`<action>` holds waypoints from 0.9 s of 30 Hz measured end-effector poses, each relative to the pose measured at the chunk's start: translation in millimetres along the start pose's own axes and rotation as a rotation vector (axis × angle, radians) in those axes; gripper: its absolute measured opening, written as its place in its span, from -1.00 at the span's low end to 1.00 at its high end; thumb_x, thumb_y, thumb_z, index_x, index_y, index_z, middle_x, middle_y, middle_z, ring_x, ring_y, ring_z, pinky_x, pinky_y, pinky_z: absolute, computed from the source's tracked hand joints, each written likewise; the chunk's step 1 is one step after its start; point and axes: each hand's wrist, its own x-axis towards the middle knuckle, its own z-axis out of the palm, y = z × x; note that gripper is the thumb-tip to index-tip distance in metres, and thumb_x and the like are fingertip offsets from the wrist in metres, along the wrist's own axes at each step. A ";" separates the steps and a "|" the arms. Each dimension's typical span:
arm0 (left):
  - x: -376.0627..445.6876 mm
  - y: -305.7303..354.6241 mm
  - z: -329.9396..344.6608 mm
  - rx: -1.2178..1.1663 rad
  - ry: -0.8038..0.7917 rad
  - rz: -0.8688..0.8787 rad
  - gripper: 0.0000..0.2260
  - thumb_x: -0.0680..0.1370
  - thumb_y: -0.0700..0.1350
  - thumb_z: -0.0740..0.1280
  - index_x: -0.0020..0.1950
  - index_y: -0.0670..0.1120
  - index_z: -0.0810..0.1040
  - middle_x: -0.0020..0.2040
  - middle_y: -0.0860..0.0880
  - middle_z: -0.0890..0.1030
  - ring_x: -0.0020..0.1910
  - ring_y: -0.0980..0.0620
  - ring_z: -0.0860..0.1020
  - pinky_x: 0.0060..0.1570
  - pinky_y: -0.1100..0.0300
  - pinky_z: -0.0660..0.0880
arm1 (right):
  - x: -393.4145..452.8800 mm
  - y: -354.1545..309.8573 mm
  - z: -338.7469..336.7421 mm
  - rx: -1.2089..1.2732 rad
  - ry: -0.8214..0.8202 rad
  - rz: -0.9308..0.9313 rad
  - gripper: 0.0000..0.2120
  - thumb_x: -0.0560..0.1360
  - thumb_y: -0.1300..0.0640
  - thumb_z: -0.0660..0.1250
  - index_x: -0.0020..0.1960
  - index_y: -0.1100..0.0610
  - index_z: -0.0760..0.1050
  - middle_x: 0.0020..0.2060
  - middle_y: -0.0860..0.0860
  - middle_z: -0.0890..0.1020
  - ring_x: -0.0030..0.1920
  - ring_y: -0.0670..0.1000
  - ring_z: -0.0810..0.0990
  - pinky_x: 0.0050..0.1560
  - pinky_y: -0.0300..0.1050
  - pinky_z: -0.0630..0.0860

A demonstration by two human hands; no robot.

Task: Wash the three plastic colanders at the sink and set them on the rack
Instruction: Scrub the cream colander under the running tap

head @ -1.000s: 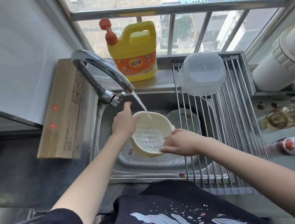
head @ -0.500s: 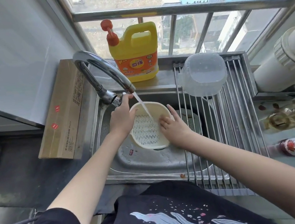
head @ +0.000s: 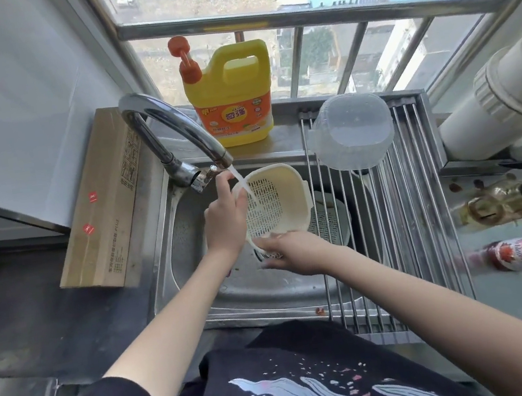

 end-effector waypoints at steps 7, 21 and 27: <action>-0.4 -5.6 9.1 -0.166 -0.003 -0.193 -0.72 0.61 -0.09 0.18 0.28 -0.15 0.27 -0.25 -0.16 0.58 -0.26 -0.19 0.53 -0.32 0.12 0.25 | 4.8 -15.9 13.2 -0.055 0.251 0.087 -0.45 0.62 0.26 0.07 0.56 0.12 -0.01 0.36 0.17 0.44 0.43 0.17 0.31 0.43 0.10 0.17; -29.7 -53.0 28.0 -0.659 -0.108 -1.027 -0.71 0.54 -0.27 0.24 0.21 -0.14 0.24 -0.12 -0.12 0.49 -0.28 -0.06 0.51 -0.37 0.14 0.46 | 17.1 -49.8 6.7 -0.489 0.069 -0.008 -0.64 0.57 0.26 0.14 0.36 0.24 0.28 0.15 0.11 0.59 0.26 0.20 0.46 0.39 0.31 0.10; -18.6 -63.0 16.3 -0.480 -0.449 -0.929 -0.67 0.41 -0.29 0.27 0.15 -0.21 0.30 -0.18 -0.26 0.52 -0.38 -0.13 0.51 -0.44 0.11 0.40 | 21.2 -29.0 -46.6 -0.195 -0.126 -0.001 -0.61 0.67 -0.01 -0.05 0.12 0.17 0.49 0.10 0.14 0.60 0.04 0.14 0.55 -0.05 -0.08 0.36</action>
